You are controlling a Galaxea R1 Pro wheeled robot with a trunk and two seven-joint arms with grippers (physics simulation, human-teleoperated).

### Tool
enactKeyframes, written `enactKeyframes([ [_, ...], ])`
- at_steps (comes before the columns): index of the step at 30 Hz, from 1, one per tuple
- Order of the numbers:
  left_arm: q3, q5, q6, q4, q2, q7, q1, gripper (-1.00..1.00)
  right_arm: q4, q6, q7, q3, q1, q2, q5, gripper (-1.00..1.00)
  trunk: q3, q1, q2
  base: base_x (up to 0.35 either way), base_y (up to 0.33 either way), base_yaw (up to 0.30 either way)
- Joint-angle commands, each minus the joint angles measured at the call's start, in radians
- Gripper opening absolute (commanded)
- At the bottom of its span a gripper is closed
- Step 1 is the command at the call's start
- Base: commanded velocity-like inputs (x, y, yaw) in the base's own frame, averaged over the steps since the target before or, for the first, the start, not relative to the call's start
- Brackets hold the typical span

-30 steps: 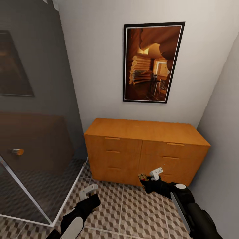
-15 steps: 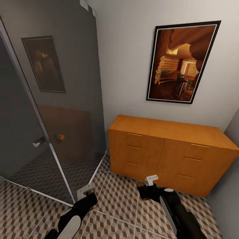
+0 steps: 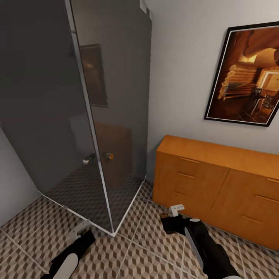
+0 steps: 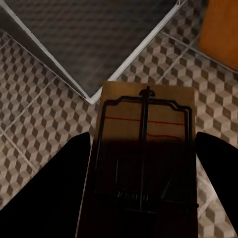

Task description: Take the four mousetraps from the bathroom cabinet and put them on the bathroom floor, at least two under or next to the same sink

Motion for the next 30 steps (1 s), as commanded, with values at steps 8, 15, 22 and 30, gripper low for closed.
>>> enactKeyframes([
  [8, 0.002, -0.001, 0.001, 0.018, -0.002, 0.002, -0.004, -1.0, 0.0, -0.009, -0.012, 0.004, 0.0, 0.005, 0.001, -1.0, 0.0, 0.0, 0.0, -0.186, 0.217, 0.289],
  [15, 0.003, -0.002, 0.003, 0.024, -0.003, 0.004, -0.005, -1.0, 0.001, -0.01, -0.014, 0.005, 0.0, 0.006, 0.001, -1.0, 0.0, 0.0, 0.0, -0.297, 0.161, 0.289],
  [22, 0.003, 0.001, 0.009, 0.005, -0.002, 0.012, -0.006, -1.0, 0.033, -0.013, -0.014, 0.004, 0.0, 0.007, 0.001, -1.0, 0.0, 0.0, 0.0, -0.225, 0.13, 0.289],
  [30, 0.097, 0.078, 0.061, -0.047, -0.004, 0.077, -0.008, -1.0, 0.036, -0.014, -0.015, 0.002, -0.008, 0.024, 0.002, -1.0, -0.019, 0.023, -0.042, -0.004, 0.003, 0.289],
])
